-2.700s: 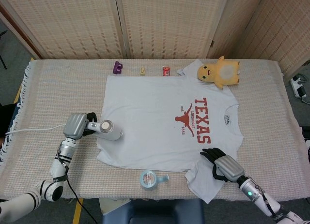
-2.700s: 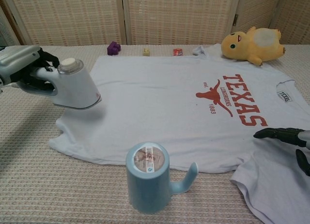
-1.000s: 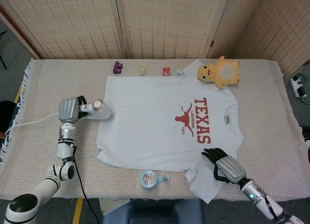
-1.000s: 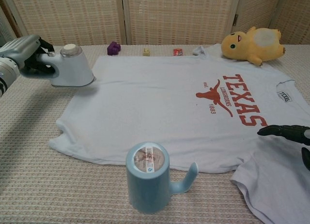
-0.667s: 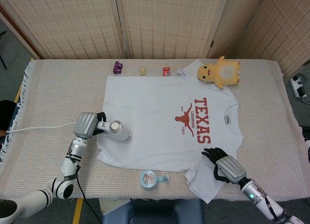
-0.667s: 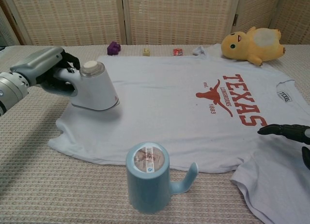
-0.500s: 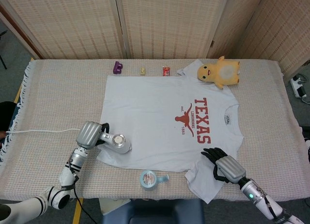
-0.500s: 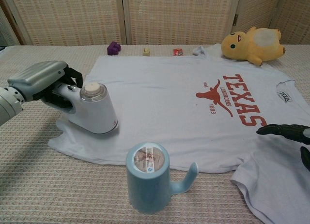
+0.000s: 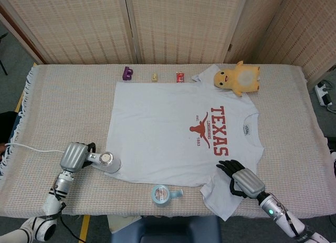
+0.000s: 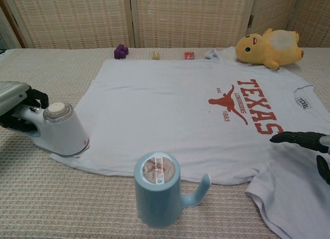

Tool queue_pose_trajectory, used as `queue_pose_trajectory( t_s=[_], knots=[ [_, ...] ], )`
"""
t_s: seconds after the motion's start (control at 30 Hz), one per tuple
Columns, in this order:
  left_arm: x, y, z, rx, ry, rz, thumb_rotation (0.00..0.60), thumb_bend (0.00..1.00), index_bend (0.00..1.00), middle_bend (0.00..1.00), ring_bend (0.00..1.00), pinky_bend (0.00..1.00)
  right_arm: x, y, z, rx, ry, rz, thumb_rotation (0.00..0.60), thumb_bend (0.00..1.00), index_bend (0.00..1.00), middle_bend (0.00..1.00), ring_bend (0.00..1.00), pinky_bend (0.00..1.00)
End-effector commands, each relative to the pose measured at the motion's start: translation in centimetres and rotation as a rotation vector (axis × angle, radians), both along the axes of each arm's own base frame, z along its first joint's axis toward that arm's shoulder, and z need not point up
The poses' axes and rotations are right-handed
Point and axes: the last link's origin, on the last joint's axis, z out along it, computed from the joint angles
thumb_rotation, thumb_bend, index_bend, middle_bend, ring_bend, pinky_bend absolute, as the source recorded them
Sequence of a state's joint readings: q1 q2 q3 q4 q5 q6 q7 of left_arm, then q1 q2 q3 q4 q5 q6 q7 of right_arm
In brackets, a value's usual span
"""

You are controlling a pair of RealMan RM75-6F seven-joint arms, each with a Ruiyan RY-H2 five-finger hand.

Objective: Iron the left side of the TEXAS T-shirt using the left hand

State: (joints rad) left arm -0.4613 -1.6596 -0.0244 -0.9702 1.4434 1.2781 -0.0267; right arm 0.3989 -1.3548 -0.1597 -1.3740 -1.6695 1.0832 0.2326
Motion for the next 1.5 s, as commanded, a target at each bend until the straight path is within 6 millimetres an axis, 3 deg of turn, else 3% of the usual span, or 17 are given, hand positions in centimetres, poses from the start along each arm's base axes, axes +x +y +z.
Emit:
queue_pose_trajectory(
  t_s=[0.03,0.2,0.3,0.43,0.6,0.8,1.0,1.2,1.37,1.5],
  knots=[
    [-1.7,-1.2,1.5,0.017,-0.001,0.037,0.6,0.45,0.98,1.0,0.86,0.78,0.1,0.0,-0.1,0.0,-0.002,0.001,0.314,1.0,0.0,0.01,0.0,0.0],
    [-2.5,-1.4,4.4,0.074,0.003,0.045,0.6,0.45,0.98,1.0,0.86,0.78,0.1,-0.1,-0.1,-0.001,0.0,0.003,0.316,1.0,0.0,0.01,0.0,0.0],
    [-1.3,-0.5,6.0,0.122,-0.058,0.027,0.6,0.45,0.98,1.0,0.86,0.78,0.1,-0.1,-0.1,-0.002,0.003,0.001,0.315,1.0,0.0,0.01,0.0,0.0],
    [1.7,1.5,6.0,0.128,-0.117,-0.014,0.6,0.45,0.98,1.0,0.86,0.78,0.0,0.0,-0.5,0.008,0.007,-0.005,0.314,1.0,0.0,0.01,0.0,0.0],
    [6.1,4.5,3.3,0.081,-0.158,-0.065,0.6,0.45,0.98,1.0,0.86,0.78,-0.1,0.0,-0.7,0.015,0.014,-0.002,0.312,1.0,0.0,0.01,0.0,0.0],
    [11.2,7.7,-1.7,0.027,-0.128,-0.131,0.6,0.45,0.98,1.0,0.86,0.78,-0.3,0.3,-1.2,0.03,0.026,-0.002,0.317,0.99,0.0,0.01,0.0,0.0],
    [13.6,9.7,-5.4,-0.008,-0.055,-0.161,0.6,0.45,0.98,1.0,0.86,0.78,-0.5,0.6,-1.4,0.038,0.036,-0.005,0.318,0.99,0.0,0.01,0.0,0.0],
    [12.8,11.8,-6.3,0.009,-0.015,-0.083,0.6,0.45,0.98,1.0,0.86,0.78,-0.5,0.7,-1.1,0.025,0.034,-0.009,0.316,0.99,0.0,0.01,0.0,0.0],
    [9.8,13.0,-5.3,0.053,0.049,-0.001,0.6,0.45,0.98,1.0,0.86,0.78,-0.6,0.7,-0.9,0.021,0.039,-0.017,0.32,1.0,0.0,0.01,0.0,0.0],
    [6.9,13.9,-3.5,0.101,0.064,0.092,0.6,0.45,0.98,1.0,0.86,0.78,-0.6,0.6,-1.0,0.024,0.041,-0.019,0.318,1.0,0.0,0.01,0.0,0.0]
  ],
)
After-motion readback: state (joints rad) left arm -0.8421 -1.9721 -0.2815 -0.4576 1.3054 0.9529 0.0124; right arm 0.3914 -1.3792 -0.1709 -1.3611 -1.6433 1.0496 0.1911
